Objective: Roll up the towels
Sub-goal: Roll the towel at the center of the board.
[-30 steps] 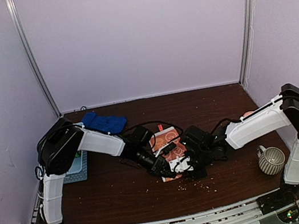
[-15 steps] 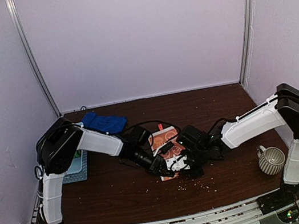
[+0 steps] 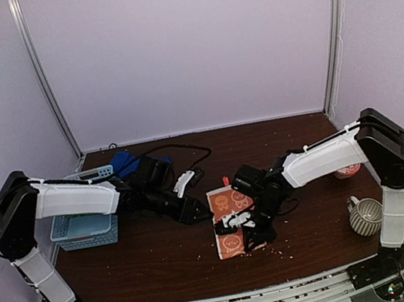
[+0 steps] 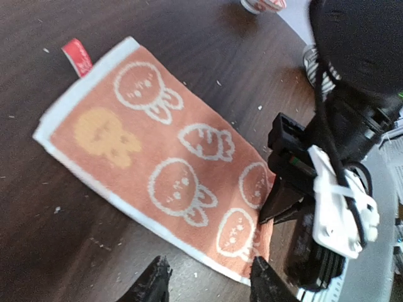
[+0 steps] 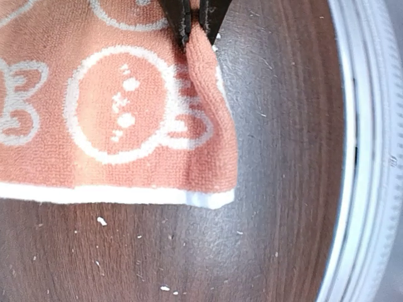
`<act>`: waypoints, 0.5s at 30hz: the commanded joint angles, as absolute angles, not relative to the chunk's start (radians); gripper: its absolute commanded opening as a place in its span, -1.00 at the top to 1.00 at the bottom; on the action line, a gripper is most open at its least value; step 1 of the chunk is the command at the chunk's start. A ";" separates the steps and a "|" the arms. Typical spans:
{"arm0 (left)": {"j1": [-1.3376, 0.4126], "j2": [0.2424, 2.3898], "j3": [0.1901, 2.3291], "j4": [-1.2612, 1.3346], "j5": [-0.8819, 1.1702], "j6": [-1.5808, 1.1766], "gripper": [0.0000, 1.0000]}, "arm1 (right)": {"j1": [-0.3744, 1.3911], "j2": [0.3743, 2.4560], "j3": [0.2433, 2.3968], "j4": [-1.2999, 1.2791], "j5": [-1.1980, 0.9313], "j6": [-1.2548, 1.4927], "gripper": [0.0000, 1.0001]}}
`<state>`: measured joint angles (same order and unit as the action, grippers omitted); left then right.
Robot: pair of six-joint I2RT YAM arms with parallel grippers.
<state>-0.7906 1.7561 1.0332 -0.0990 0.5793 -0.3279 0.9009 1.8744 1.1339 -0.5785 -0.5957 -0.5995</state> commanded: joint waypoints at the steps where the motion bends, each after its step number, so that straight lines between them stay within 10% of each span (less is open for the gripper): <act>1: -0.793 1.585 0.872 0.033 0.324 -0.312 0.12 | 0.822 1.981 1.218 -0.787 -0.812 -0.554 1.00; 15: -1.185 1.466 0.819 0.105 -0.054 0.141 0.03 | 0.688 2.294 1.468 -0.980 -0.936 -0.483 1.00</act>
